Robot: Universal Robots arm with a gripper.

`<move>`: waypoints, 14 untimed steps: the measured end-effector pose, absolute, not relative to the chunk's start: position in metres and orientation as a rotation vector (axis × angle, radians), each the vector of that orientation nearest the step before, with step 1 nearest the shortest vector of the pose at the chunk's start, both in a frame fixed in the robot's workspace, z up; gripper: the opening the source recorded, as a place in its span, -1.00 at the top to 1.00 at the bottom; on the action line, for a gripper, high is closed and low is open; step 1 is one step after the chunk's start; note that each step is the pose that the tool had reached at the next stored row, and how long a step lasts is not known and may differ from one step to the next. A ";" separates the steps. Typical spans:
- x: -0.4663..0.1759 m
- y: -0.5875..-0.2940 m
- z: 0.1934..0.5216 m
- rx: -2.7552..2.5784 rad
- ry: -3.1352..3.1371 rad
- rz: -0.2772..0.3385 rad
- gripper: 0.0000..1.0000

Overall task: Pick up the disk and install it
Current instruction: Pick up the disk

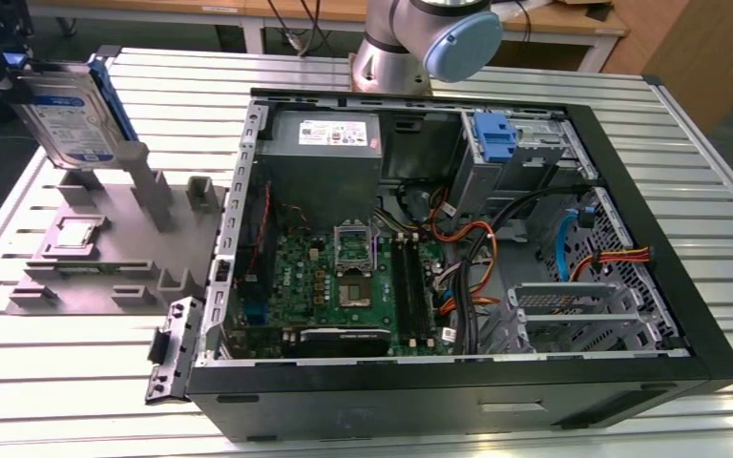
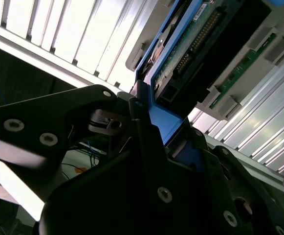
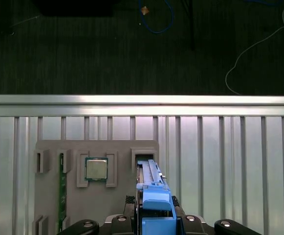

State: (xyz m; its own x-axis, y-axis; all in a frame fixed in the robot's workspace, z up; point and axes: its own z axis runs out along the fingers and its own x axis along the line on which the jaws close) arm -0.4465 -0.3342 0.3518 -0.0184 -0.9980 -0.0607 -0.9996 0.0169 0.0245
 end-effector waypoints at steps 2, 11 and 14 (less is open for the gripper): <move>-0.447 -0.334 0.352 -2.182 2.221 0.093 0.26; -0.447 -0.334 0.354 -2.182 2.221 0.093 0.26; -0.447 -0.334 0.355 -2.182 2.221 0.093 0.26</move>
State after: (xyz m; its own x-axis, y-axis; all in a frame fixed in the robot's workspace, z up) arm -0.4465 -0.3342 0.3548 -0.0184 -0.9980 -0.0607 -0.9996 0.0170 0.0244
